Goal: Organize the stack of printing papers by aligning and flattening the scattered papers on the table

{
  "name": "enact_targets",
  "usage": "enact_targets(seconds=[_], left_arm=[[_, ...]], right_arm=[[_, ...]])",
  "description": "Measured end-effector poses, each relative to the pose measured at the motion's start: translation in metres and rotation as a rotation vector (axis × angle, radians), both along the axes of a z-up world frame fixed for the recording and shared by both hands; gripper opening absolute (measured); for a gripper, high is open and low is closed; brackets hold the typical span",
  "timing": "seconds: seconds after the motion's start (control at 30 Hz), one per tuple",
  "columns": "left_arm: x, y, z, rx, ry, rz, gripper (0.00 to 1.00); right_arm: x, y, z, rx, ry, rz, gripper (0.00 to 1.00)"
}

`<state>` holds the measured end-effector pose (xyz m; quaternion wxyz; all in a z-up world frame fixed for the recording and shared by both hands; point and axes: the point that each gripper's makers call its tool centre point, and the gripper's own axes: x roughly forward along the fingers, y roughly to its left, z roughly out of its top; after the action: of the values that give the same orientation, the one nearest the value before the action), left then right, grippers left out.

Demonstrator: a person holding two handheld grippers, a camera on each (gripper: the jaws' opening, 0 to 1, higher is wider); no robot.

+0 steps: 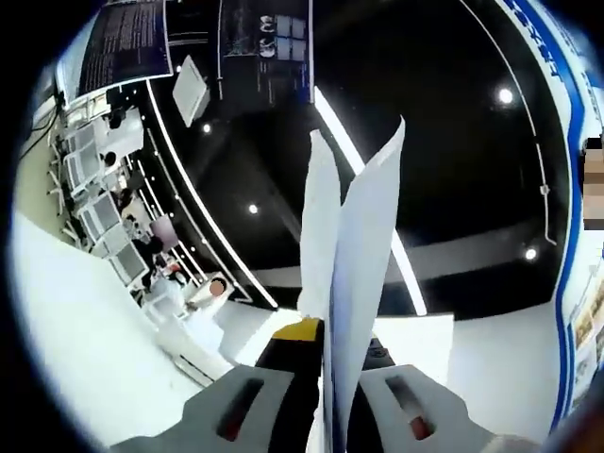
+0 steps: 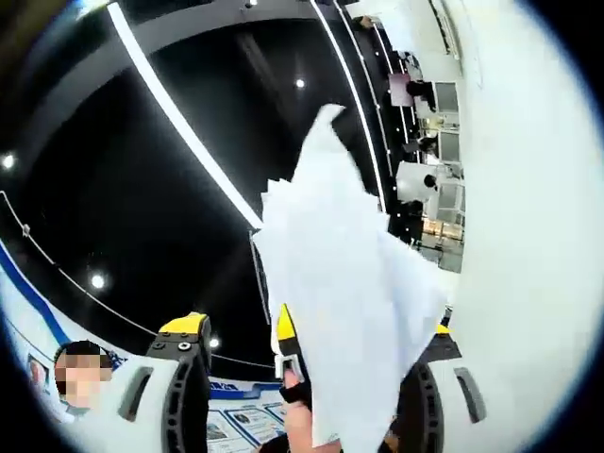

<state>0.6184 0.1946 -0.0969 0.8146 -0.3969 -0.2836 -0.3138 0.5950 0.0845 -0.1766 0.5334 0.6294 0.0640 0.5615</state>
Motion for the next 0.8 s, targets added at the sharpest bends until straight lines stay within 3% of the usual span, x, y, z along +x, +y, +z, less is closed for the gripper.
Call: enact_targets(seconds=[0.1,0.13,0.17,0.3,0.6,0.8], left_arm=[[0.003,0.002,-0.003,-0.012,0.02,0.005,0.06],[0.004,0.002,-0.004,-0.014,0.028,0.008,0.06],[0.005,0.001,-0.005,-0.017,0.034,0.009,0.06],[0.007,-0.002,-0.008,-0.017,0.041,0.008,0.06],[0.009,-0.007,-0.014,-0.024,0.066,-0.023,0.06],[0.01,-0.01,-0.017,-0.023,0.082,-0.053,0.06]], right_arm=[[-0.002,-0.003,0.0,-0.003,-0.028,-0.005,0.41],[-0.001,-0.003,-0.002,-0.009,-0.033,-0.009,0.25],[-0.001,-0.003,-0.005,-0.017,-0.034,-0.009,0.16],[-0.002,-0.001,-0.006,-0.013,-0.021,0.006,0.03],[0.0,-0.012,-0.007,-0.055,-0.027,-0.021,0.0],[0.004,-0.017,-0.005,-0.213,-0.095,-0.144,0.0]])
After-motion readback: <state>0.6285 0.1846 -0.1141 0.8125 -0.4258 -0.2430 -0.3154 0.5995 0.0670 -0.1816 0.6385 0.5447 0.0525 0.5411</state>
